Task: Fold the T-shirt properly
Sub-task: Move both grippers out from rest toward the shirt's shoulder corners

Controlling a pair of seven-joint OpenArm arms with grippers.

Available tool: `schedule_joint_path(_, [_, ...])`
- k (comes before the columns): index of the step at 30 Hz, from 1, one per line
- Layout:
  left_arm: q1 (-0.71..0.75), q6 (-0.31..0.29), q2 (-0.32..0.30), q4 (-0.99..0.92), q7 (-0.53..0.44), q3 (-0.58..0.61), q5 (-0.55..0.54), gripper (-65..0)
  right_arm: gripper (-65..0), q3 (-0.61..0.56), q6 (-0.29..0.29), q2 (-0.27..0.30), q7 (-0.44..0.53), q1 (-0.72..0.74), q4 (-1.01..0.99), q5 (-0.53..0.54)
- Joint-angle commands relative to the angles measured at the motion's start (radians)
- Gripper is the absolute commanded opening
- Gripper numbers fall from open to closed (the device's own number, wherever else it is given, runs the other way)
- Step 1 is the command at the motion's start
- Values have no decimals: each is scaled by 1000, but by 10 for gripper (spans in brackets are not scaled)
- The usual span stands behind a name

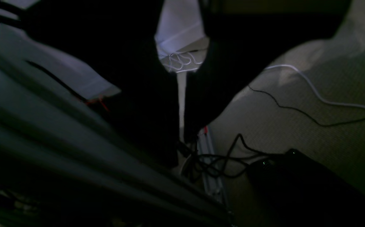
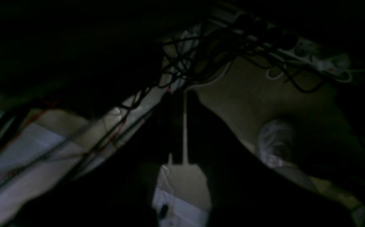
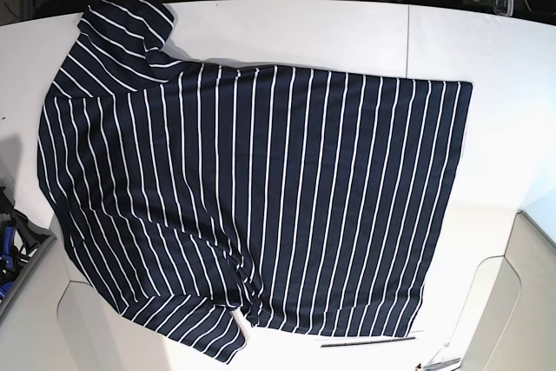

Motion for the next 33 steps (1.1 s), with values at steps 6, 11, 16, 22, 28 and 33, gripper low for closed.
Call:
schedule_joint_path(6, [105,-15,-51,153,1,-2,-9,-611,-637,0,109,60,9,-127,184,6])
schedule_joint_path(11, [198,-14,-84,281,1,-2,-10,-611,-637,0,109,100,9,-237,324,11])
schedule_joint_path(16, [288,-14,-112,401,6,-4,-10,-611,-637,0,121,153,9,-357,473,140])
schedule_joint_path(22, [418,-14,-119,579,74,-125,-40,-611,-637,0,138,210,9,-502,690,191])
schedule_joint_path(28, [557,-33,-119,772,79,-291,-77,-611,-637,25,138,248,8,-630,896,251])
schedule_joint_path(33, [632,-60,-119,874,84,-383,-140,-611,-637,91,140,250,-9,-703,1041,325])
